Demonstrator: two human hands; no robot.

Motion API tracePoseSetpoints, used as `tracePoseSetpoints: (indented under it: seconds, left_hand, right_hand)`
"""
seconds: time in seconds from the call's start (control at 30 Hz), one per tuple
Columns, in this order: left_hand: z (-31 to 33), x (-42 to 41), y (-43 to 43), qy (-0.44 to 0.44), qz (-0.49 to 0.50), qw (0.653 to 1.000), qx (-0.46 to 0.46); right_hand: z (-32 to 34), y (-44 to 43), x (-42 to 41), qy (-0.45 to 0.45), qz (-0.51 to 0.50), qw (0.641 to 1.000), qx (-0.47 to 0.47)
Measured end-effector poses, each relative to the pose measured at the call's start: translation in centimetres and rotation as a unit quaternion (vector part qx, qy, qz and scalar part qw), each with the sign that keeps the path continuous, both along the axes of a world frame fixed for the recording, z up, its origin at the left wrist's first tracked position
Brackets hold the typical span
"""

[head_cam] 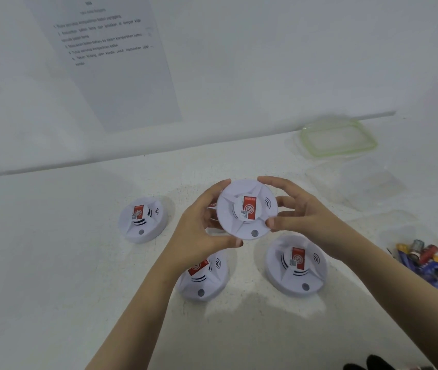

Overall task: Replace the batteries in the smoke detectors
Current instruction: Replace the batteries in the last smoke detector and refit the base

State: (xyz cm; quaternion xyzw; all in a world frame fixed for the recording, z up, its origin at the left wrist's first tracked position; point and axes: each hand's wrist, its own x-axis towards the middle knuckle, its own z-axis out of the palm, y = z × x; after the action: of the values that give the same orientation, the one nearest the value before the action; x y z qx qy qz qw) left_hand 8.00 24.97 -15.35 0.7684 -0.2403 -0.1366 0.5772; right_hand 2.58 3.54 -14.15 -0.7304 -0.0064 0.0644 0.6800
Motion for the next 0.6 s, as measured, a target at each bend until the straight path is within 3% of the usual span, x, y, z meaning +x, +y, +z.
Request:
tracePoseSetpoints:
  seconds: [0.6]
  left_hand:
    - [-0.2, 0.2, -0.8, -0.006, -0.015, 1.000, 0.011]
  right_hand:
    - [-0.6, -1.2, 0.0, 0.000, -0.006, 1.000, 0.000]
